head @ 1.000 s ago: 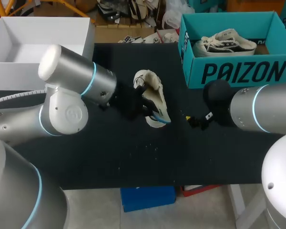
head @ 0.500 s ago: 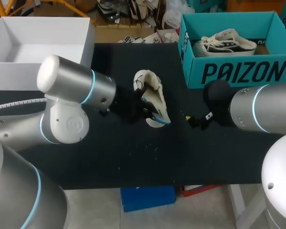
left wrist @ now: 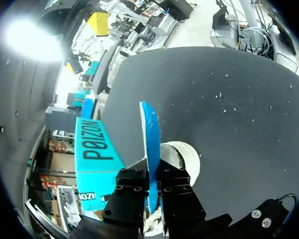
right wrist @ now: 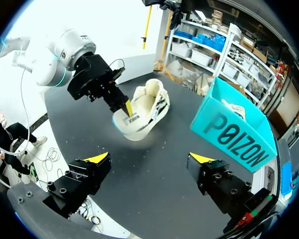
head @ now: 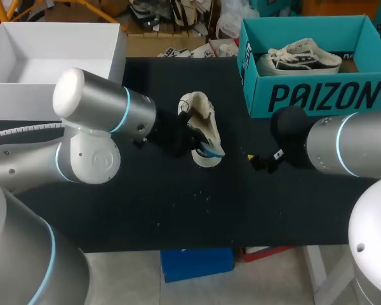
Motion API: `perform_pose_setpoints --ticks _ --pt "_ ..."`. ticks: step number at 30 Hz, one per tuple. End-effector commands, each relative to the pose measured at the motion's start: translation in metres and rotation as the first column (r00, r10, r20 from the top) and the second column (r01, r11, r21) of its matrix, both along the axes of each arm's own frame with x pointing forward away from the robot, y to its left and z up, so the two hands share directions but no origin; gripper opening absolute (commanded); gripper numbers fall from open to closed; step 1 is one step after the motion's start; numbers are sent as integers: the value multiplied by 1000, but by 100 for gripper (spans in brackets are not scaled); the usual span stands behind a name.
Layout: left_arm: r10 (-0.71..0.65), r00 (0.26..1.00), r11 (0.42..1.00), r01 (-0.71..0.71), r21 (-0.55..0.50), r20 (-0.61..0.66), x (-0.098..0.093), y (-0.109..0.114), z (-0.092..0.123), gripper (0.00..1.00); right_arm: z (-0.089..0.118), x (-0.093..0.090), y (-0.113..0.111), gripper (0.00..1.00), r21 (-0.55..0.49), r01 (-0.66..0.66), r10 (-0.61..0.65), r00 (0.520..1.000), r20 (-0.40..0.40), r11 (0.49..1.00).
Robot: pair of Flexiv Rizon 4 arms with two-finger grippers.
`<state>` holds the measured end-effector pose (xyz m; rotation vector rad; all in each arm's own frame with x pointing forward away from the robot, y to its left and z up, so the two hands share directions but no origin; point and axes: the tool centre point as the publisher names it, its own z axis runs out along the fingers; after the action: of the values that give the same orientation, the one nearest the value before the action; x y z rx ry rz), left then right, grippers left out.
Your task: Take the shoe out of the shoebox, open the shoe tongue, remove and reinsert the insole, then place the shoe into the shoebox
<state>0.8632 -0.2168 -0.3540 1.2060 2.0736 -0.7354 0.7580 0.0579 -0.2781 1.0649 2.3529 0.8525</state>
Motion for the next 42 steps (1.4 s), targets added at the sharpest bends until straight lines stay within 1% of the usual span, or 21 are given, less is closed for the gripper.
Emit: perform_pose_setpoints --ticks 1,3,7,15,24,28,42 --pt "-11 1000 1000 11 -23 -6 7 -1 -3 0 -2 0 1 100 1 2 -2 1000 4 1000" --pt "-19 1000 999 18 -44 -19 6 -1 -3 0 -2 0 1 100 1 2 -2 1000 4 1000" --pt "-29 999 997 26 -73 -34 -1 -2 0 0 -2 0 1 100 1 2 -2 1000 4 1000" --pt "-29 999 991 23 -133 -44 -23 -1 14 0 -2 0 1 100 1 2 -2 1000 4 1000" --pt "-21 998 984 10 -178 -57 -40 -3 24 0 -2 0 1 100 1 2 -2 1000 4 1000" --pt "-18 997 980 4 -201 -69 -44 -4 25 0 -2 0 1 100 1 2 -2 1000 4 1000" --pt "-27 992 968 -4 -250 -120 -53 -12 18 0 -2 0 1 100 1 2 -2 1000 4 1000"
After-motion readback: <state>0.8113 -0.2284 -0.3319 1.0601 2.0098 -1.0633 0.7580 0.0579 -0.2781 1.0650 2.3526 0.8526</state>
